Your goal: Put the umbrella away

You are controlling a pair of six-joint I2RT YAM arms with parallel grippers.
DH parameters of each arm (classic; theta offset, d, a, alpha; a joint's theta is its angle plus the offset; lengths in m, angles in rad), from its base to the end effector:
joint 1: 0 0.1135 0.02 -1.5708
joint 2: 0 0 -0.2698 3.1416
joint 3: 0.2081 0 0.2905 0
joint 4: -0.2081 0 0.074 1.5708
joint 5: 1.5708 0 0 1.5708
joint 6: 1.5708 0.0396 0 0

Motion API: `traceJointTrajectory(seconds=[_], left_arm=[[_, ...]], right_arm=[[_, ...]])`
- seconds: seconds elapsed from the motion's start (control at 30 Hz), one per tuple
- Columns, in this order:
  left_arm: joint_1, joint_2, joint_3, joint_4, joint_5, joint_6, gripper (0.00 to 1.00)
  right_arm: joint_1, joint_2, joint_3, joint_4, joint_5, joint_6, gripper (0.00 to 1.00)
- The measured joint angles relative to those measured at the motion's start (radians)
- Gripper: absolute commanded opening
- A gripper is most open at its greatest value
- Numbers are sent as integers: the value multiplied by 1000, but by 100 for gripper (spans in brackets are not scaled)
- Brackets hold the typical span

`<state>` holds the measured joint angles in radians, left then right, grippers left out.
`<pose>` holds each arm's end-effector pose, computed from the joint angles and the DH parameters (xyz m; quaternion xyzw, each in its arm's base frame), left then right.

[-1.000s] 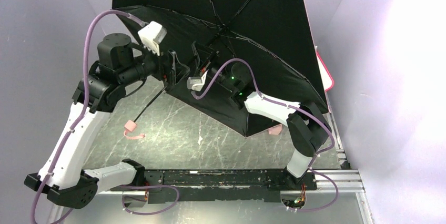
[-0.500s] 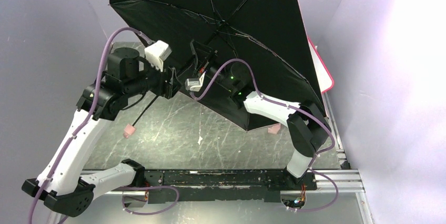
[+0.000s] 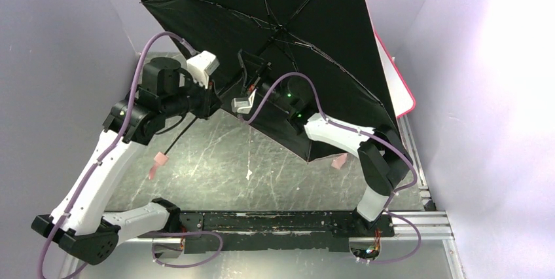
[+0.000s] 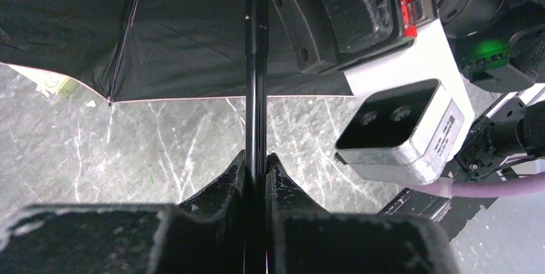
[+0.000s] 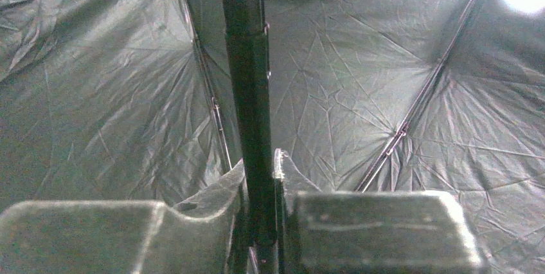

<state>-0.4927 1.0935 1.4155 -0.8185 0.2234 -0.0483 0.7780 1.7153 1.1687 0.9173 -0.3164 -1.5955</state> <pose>0.2123 -0.1240 0.4464 0.2438 0.8203 -0.2282 0.4644 0.3026 0.3154 0.3245 -0.5657 0.0884 -0.2423 0.7832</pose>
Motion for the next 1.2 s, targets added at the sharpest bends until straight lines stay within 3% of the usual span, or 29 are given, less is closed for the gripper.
traceJointTrajectory(seconds=[0.03,0.13,0.4,0.53,0.77,0.93,1.07,1.2], left_arm=[[0,6,5,0,1,-2,5],[0,22,18,5,0,-6,5],[-3,11,18,21,-58,-47,5],[-7,-3,25,45,-133,-104,5],[-4,-23,60,139,-216,-182,5],[-4,-83,44,211,-222,-185,5],[-4,-170,-19,288,-232,-192,5],[-4,-225,-103,372,-233,-203,5]], right_arm=[[-2,0,0,-3,2,-2,30],[1,-2,0,-2,-9,3,42],[23,-33,-10,31,4,154,53],[39,-79,-75,62,39,276,65],[60,-201,-234,127,88,522,68],[63,-300,-303,138,138,817,68],[63,-370,-306,104,205,1213,72],[63,-361,-206,-5,268,1653,77]])
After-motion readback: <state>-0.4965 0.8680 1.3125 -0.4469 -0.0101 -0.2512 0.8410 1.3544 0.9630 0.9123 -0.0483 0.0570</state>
